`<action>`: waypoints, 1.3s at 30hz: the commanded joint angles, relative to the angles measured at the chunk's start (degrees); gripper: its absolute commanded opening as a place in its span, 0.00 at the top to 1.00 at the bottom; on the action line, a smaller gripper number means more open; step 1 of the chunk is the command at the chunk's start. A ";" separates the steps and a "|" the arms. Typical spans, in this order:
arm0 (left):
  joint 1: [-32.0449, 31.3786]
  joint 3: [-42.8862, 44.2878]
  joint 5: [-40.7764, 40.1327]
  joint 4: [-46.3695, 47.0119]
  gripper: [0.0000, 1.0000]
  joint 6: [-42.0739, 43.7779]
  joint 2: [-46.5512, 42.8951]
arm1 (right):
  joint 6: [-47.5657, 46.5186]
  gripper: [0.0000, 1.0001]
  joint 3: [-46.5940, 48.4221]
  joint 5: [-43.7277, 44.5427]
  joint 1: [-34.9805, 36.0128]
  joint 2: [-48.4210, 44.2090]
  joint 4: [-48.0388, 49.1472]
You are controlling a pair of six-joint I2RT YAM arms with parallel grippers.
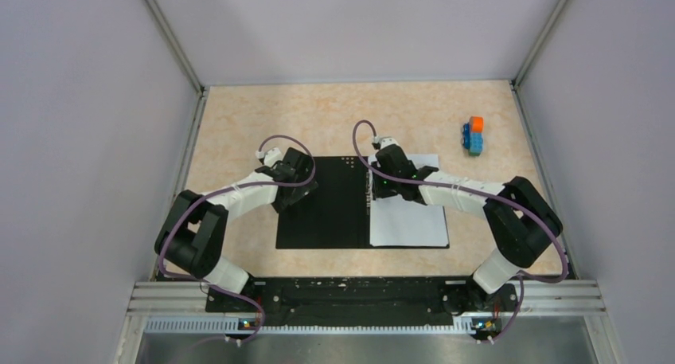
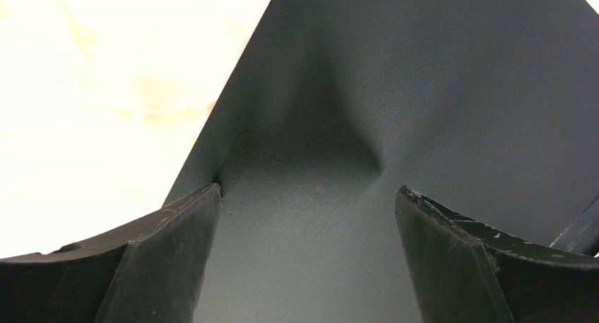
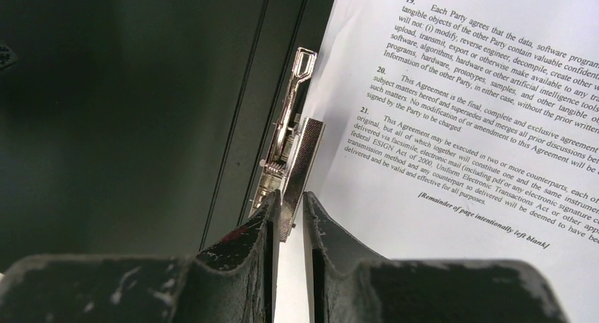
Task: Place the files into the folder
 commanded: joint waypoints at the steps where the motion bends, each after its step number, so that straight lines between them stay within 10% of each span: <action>1: 0.15 -0.36 -0.25 -2.07 0.02 -1.62 2.43 | 0.40 0.82 0.00 -0.83 0.09 -2.74 1.72; 39: 0.10 0.14 1.02 -1.33 0.02 -2.85 4.52 | 2.95 0.90 -6.50 -3.01 0.84 -4.85 3.95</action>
